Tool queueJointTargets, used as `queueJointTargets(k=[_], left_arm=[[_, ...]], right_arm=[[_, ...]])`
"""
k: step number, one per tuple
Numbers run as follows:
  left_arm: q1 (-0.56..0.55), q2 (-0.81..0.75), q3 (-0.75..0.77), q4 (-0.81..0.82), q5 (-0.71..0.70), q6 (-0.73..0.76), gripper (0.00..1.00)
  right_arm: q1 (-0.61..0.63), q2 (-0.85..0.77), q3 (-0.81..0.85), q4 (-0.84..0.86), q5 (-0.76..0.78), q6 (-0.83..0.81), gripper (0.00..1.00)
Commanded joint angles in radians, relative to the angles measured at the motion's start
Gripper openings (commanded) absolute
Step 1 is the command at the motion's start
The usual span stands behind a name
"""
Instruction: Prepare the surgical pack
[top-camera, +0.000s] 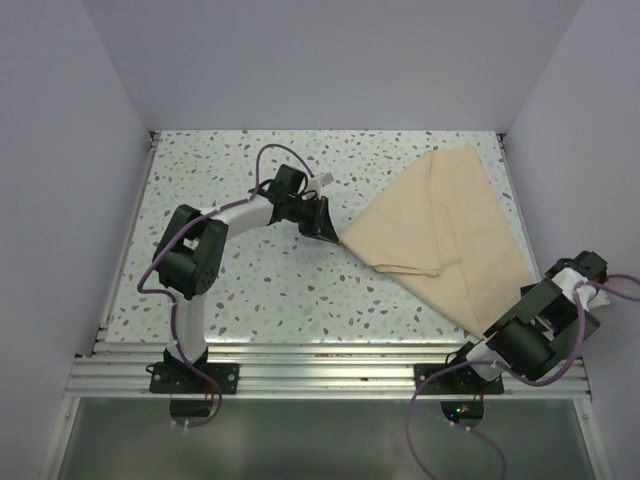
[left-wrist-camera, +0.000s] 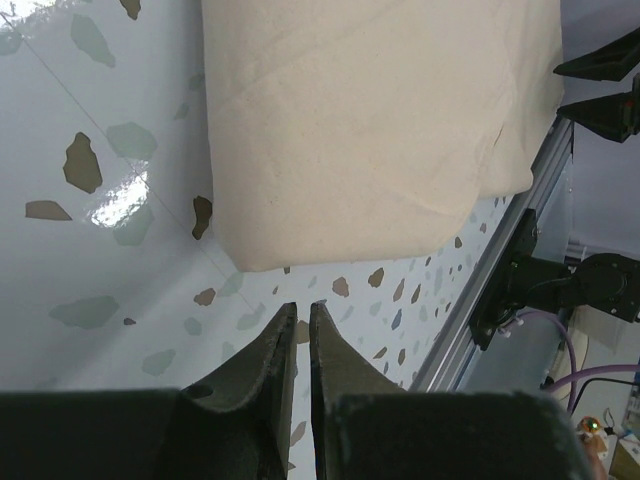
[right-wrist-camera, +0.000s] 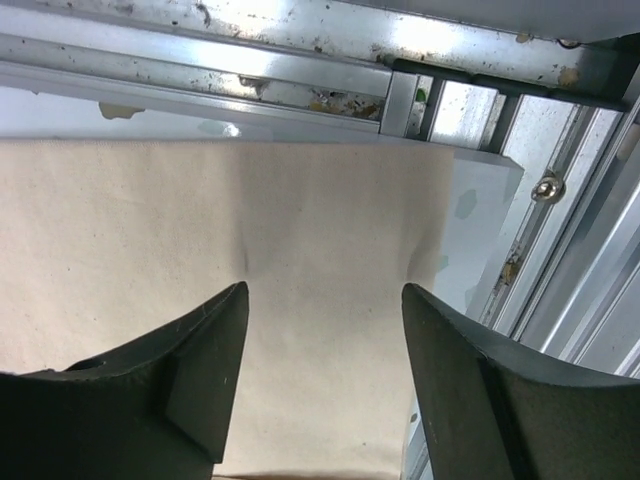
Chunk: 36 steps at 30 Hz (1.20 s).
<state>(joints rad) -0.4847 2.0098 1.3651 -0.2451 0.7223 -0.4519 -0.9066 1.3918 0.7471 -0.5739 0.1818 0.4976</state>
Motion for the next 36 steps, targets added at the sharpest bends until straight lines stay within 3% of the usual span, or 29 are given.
queueJointTargets(k=[1,14,18,24,26,30,36], left_arm=[[0.006,-0.048,-0.029,0.062,0.032,0.013,0.13],[0.008,-0.074,-0.093,0.155,0.066,-0.016,0.13],[0.008,-0.071,-0.087,0.162,0.066,-0.019,0.13],[0.009,-0.071,-0.086,0.159,0.072,-0.028,0.13],[0.009,-0.072,-0.077,0.138,0.063,-0.024,0.13],[0.011,-0.075,-0.057,0.075,0.037,-0.030,0.09],[0.018,-0.037,0.009,0.038,0.017,-0.051,0.07]], right_arm=[[-0.073,-0.043,-0.029,0.163,0.033,0.007,0.66],[-0.126,0.047,-0.060,0.215,0.019,0.048,0.56],[-0.126,0.064,-0.060,0.236,0.004,0.039,0.46],[-0.120,0.024,-0.061,0.221,-0.062,0.004,0.18],[-0.074,-0.016,-0.046,0.148,-0.052,0.005,0.13],[0.131,-0.105,0.070,0.060,-0.005,0.018,0.05],[0.244,-0.137,0.213,-0.124,-0.048,0.075,0.00]])
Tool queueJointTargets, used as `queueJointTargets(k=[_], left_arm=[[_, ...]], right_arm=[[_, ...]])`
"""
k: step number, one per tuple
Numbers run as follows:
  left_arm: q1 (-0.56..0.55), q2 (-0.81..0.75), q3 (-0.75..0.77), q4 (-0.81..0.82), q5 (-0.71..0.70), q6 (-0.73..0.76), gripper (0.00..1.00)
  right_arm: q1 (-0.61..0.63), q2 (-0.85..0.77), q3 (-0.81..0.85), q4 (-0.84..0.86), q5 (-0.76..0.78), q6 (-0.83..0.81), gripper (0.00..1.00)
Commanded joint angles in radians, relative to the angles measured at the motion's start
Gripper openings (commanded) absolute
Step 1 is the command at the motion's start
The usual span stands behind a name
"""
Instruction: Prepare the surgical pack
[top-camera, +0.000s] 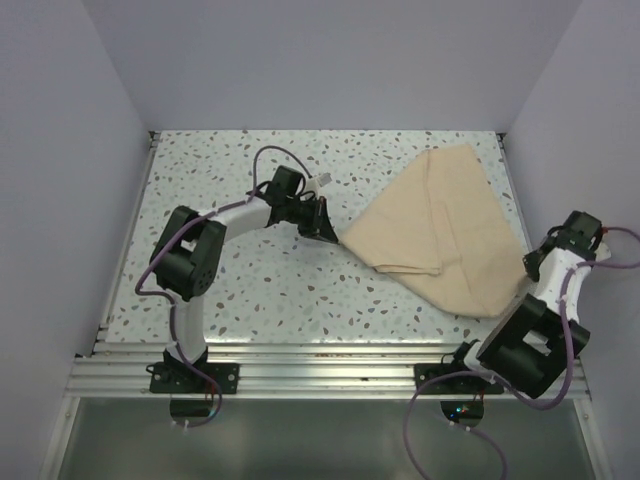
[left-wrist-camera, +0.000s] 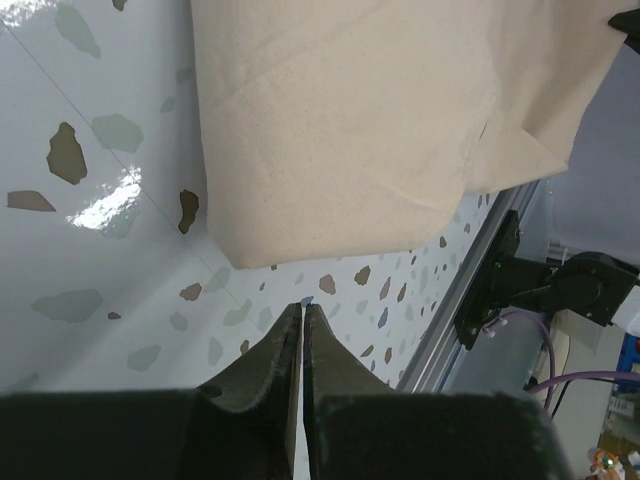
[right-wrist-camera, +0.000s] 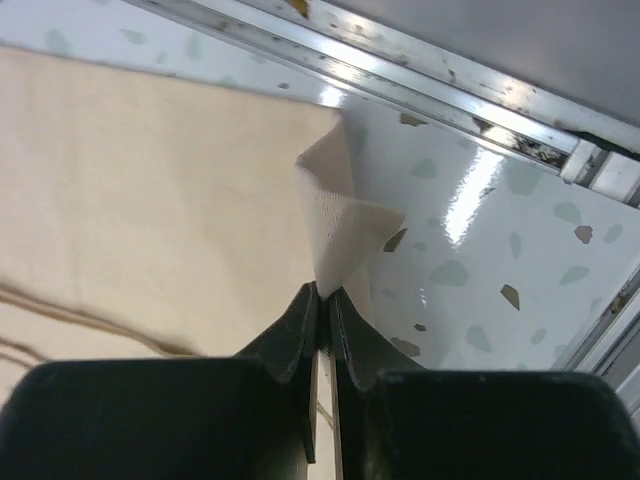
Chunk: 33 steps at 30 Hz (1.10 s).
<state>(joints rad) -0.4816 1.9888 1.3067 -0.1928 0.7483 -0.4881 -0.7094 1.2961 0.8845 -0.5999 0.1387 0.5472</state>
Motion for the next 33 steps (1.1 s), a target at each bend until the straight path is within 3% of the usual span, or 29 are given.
queueJointTargets(k=[1,8,14,18,24,33], left_arm=[[0.014,-0.002,0.074,-0.013,-0.004,-0.027,0.06],[-0.005,-0.004,0.080,0.046,0.036,-0.081,0.05],[-0.113,0.027,0.189,0.029,0.011,-0.084,0.06],[-0.137,0.083,0.232,0.035,-0.023,-0.089,0.06],[-0.138,0.159,0.256,0.070,-0.030,-0.129,0.06],[-0.137,0.214,0.319,-0.011,-0.082,-0.115,0.05]], right_arm=[[0.063,-0.053,0.086,-0.112,-0.011,0.026,0.00],[0.257,-0.119,0.102,-0.146,-0.074,0.103,0.00],[0.580,-0.055,0.192,-0.124,-0.068,0.186,0.00],[0.790,0.026,0.364,-0.149,-0.047,0.174,0.00],[0.935,0.159,0.528,-0.101,-0.059,0.134,0.00],[1.061,0.354,0.619,-0.001,-0.079,0.123,0.00]])
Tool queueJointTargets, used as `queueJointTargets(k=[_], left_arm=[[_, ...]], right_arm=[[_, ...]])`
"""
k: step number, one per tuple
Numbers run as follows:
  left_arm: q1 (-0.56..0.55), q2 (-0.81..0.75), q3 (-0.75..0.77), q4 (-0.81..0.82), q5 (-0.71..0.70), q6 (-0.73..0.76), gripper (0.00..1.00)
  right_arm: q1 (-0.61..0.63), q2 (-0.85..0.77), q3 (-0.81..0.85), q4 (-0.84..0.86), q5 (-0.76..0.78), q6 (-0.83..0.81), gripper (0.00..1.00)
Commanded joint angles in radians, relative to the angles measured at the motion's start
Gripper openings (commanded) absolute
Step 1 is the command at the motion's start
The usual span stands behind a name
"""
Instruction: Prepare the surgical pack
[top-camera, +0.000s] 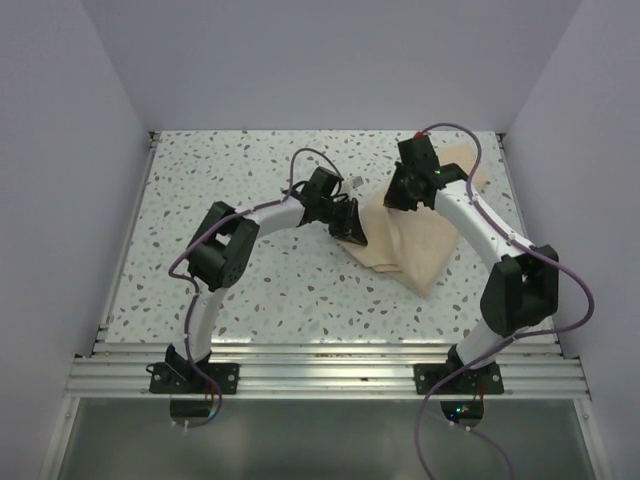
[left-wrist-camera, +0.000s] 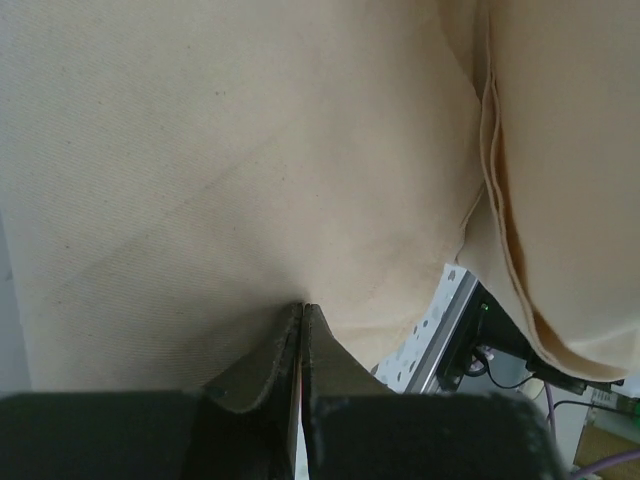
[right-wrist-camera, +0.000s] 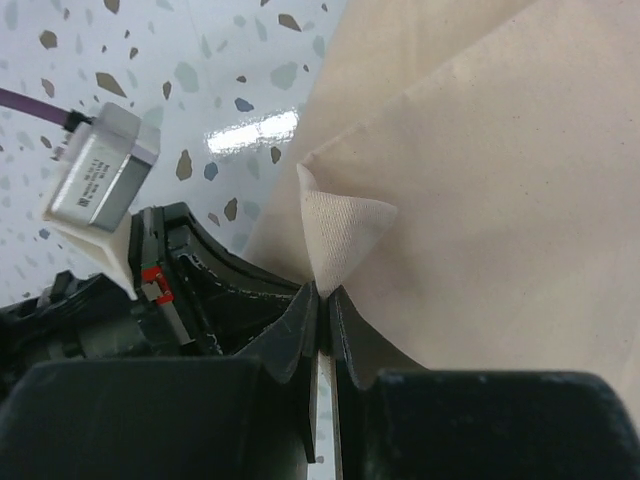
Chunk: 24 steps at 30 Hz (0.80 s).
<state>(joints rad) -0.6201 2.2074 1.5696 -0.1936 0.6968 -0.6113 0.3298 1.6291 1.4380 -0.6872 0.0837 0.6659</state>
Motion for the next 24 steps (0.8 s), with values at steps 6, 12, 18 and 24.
queueJointTargets(k=[6,12,18,24], left_arm=[[0.032,-0.078,0.000,-0.023,-0.091,0.016,0.04],[0.095,-0.132,-0.011,-0.053,-0.085,0.033,0.07],[0.114,-0.146,-0.013,-0.067,-0.060,0.048,0.09],[0.129,-0.166,-0.010,-0.082,-0.059,0.065,0.13]], right_arm=[[0.029,0.080,0.127,0.051,0.088,-0.008,0.00],[0.028,0.083,0.140,0.031,0.237,0.044,0.00],[0.029,0.168,0.211,0.003,0.280,0.069,0.00],[0.034,0.261,0.259,0.028,0.215,0.069,0.00]])
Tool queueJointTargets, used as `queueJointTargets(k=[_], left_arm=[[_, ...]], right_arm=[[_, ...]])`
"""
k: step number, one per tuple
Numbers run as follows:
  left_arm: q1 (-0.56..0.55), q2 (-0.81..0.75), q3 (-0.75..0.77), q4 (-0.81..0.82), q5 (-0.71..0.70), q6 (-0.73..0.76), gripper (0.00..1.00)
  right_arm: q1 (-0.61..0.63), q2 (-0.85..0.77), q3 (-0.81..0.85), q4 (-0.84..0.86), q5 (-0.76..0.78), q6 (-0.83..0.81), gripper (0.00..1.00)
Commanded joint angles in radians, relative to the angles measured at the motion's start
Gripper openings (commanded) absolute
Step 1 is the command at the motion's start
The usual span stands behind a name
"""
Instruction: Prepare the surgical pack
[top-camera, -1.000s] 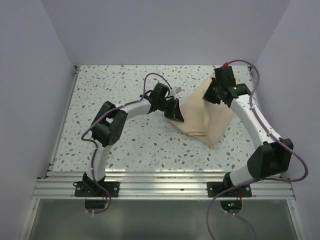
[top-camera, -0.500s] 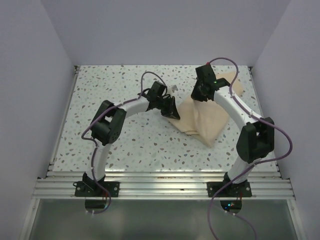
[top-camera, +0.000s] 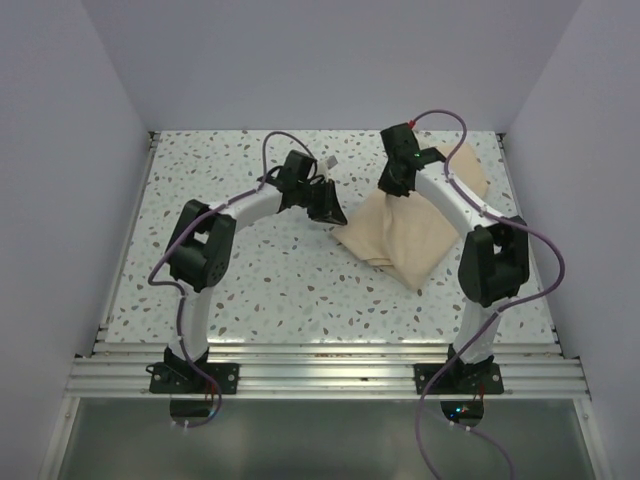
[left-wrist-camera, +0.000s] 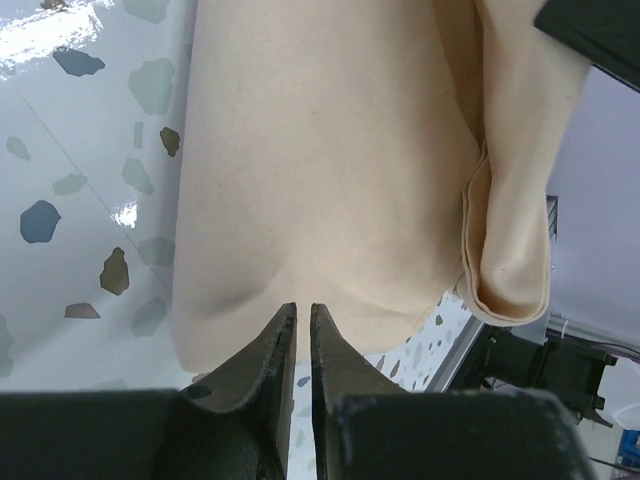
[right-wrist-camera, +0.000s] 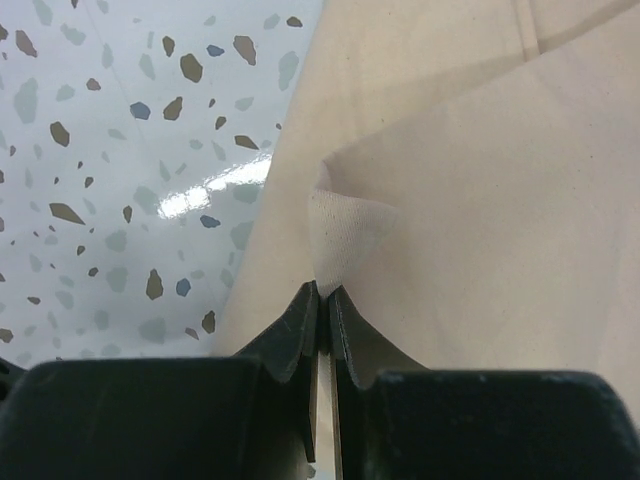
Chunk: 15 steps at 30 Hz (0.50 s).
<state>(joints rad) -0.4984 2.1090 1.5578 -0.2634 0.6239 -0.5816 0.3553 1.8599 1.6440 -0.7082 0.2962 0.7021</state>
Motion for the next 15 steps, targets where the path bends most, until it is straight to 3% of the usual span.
queueJointTargets(k=[1,6,9,10,12,13,15], left_arm=[[0.014,-0.069,0.004,-0.019,0.019,0.037,0.15],[0.034,-0.083,0.001,-0.034,0.019,0.052,0.20],[0.041,-0.095,-0.007,-0.030,0.023,0.058,0.27],[0.046,-0.095,-0.005,-0.020,0.033,0.058,0.30],[0.049,-0.095,-0.004,0.001,0.054,0.057,0.37],[0.052,-0.095,-0.001,0.019,0.069,0.055,0.40],[0.050,-0.080,0.007,0.050,0.117,0.045,0.47]], right_arm=[[0.011,0.054,0.059,0.049,0.006,0.034,0.00],[0.017,0.119,0.102,0.055,0.021,0.034,0.03],[0.024,0.176,0.154,0.050,-0.059,0.008,0.17],[0.027,0.194,0.172,0.027,-0.075,0.004,0.29],[0.030,0.214,0.223,-0.014,-0.091,-0.009,0.43],[0.028,0.210,0.227,-0.025,-0.116,-0.019,0.58],[0.024,0.194,0.258,-0.048,-0.131,-0.068,0.64]])
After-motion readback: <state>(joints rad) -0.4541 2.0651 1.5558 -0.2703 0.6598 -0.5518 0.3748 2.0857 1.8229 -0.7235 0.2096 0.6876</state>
